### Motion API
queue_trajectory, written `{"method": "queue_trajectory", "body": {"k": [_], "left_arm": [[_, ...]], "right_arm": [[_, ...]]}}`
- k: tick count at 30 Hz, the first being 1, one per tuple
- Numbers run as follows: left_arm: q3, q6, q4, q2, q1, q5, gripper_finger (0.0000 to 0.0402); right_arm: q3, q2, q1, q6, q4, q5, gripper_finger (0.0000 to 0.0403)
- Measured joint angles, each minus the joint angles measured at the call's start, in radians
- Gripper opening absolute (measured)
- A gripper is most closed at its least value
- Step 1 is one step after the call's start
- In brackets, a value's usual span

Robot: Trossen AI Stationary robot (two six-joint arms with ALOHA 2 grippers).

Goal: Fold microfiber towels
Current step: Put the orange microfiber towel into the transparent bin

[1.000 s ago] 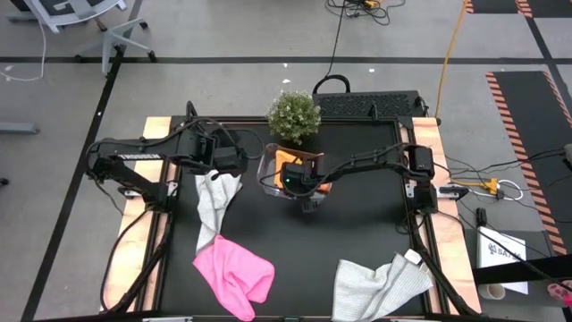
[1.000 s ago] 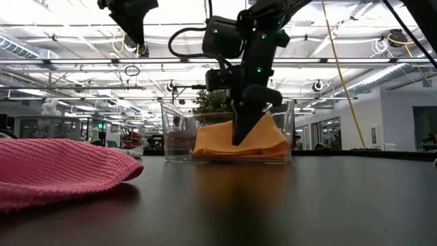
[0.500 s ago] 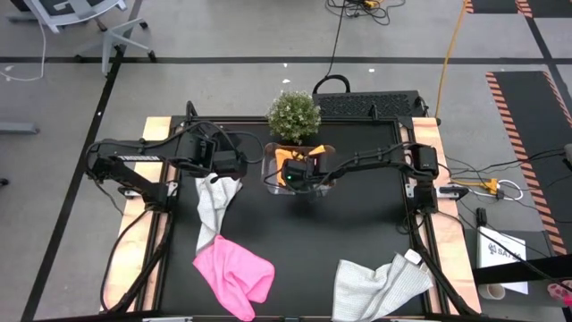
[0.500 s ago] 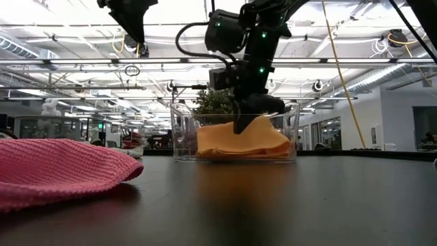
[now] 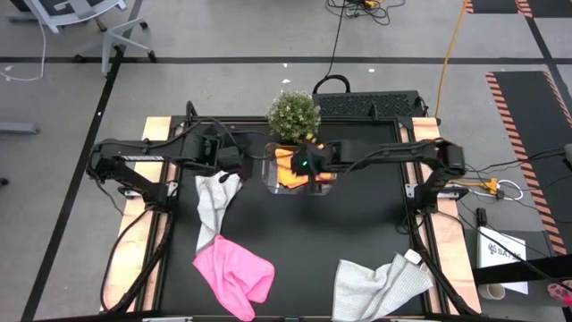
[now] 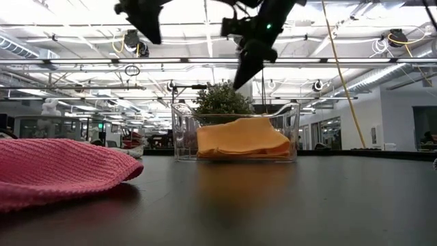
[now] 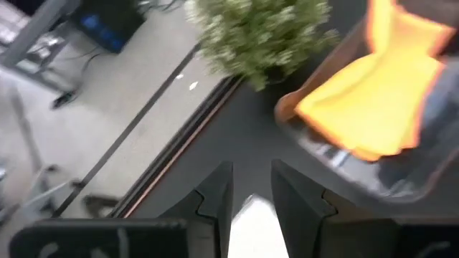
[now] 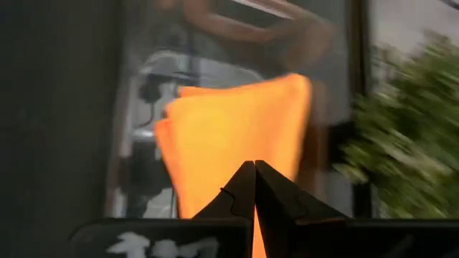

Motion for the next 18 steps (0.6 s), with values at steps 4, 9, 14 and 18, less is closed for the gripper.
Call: {"method": "queue_trajectory", "body": {"k": [4,9,14,18], "left_arm": [[-0.061,0.120,0.207,0.018,0.016,0.043,0.0097],[-0.169,0.327,0.513,0.063,0.027,0.107,0.0097],[-0.192,0.499,0.691,0.187,0.046,0.238,0.0096],[-0.143,0.604,0.739,0.314,0.095,0.324,0.0071]], "right_arm": [[-0.047,-0.092,-0.022,0.097,-0.016,0.000,0.0000],[-0.100,-0.214,-0.022,0.212,-0.018,0.002,0.0000],[-0.111,-0.345,-0.014,0.323,-0.001,0.004,0.0000],[-0.111,-0.428,-0.001,0.371,0.022,0.004,0.0000]]}}
